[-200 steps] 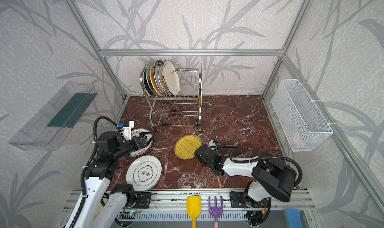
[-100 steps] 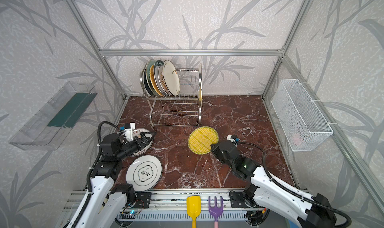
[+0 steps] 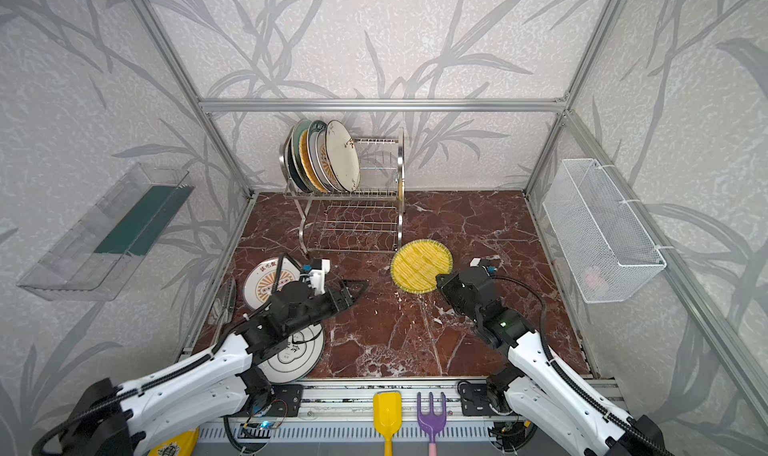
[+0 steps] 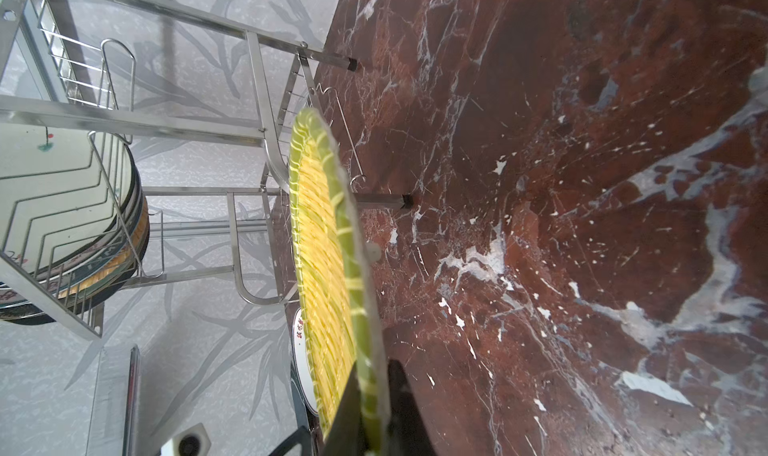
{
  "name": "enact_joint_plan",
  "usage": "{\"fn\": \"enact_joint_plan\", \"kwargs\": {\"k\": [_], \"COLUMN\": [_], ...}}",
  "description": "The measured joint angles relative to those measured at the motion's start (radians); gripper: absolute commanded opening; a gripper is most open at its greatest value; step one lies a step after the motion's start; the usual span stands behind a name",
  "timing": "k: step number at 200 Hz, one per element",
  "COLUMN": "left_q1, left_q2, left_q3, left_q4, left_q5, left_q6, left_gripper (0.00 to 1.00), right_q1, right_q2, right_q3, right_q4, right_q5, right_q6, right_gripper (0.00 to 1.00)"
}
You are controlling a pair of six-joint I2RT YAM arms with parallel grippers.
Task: Load the plates into the dish rack
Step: 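Grasp the upright woven plate's rim with the left gripper while right holds it, then lift the woven plate toward the rack with left gripper while right releases and withdraws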
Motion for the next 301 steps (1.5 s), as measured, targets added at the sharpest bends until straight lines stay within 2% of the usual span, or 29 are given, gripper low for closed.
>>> {"fn": "enact_joint_plan", "kwargs": {"k": [24, 45, 59, 83, 96, 131, 172, 200, 232, 257, 261, 267, 278, 301], "left_q1": [-0.112, -0.177, -0.209, -0.241, -0.248, -0.255, -0.257, -0.259, -0.259, -0.259, -0.257, -0.254, -0.254, -0.266], "left_q2": [0.167, 0.242, 0.275, 0.334, 0.369, 0.46, 0.56, 0.607, 0.637, 0.648, 0.648, 0.647, 0.646, 0.62], "left_q3": [0.07, 0.108, 0.131, 0.165, 0.179, 0.198, 0.209, 0.229, 0.246, 0.253, 0.254, 0.257, 0.261, 0.261], "left_q4": [0.095, 0.161, 0.187, 0.228, 0.249, 0.307, 0.412, 0.464, 0.511, 0.544, 0.551, 0.554, 0.558, 0.507], "left_q5": [-0.095, -0.172, -0.219, -0.278, -0.302, -0.354, -0.387, -0.396, -0.418, -0.438, -0.441, -0.443, -0.448, -0.449], "left_q6": [-0.062, -0.112, -0.15, -0.219, -0.254, -0.359, -0.421, -0.448, -0.475, -0.505, -0.512, -0.517, -0.51, -0.422], "left_gripper": [0.99, 0.99, 0.95, 0.8, 0.77, 0.58, 0.5, 0.38, 0.19, 0.0, 0.0, 0.0, 0.0, 0.0], "right_q1": [-0.004, -0.009, -0.013, -0.016, -0.016, -0.018, -0.02, -0.019, -0.019, -0.019, -0.019, -0.02, -0.021, -0.021], "right_q2": [0.011, 0.012, 0.01, -0.006, -0.017, -0.037, -0.041, -0.042, -0.042, -0.042, -0.042, -0.043, -0.046, -0.047], "right_q3": [0.0, -0.004, -0.01, -0.021, -0.024, -0.025, -0.044, -0.053, -0.059, -0.073, -0.075, -0.076, -0.076, -0.075], "right_q4": [0.024, 0.042, 0.051, 0.052, 0.052, 0.054, 0.06, 0.063, 0.071, 0.089, 0.098, 0.113, 0.129, 0.138], "right_q5": [-0.003, -0.008, -0.007, -0.007, -0.007, -0.008, -0.02, -0.033, -0.043, -0.046, -0.047, -0.048, -0.05, -0.058], "right_q6": [0.007, 0.014, 0.018, 0.024, 0.027, 0.039, 0.046, 0.052, 0.053, 0.053, 0.051, 0.042, 0.027, -0.028], "right_gripper": [0.0, 0.0, 0.0, 0.0, 0.0, 0.0, 0.0, 0.0, 0.0, 0.0, 0.0, 0.08, 0.32, 0.72]}}
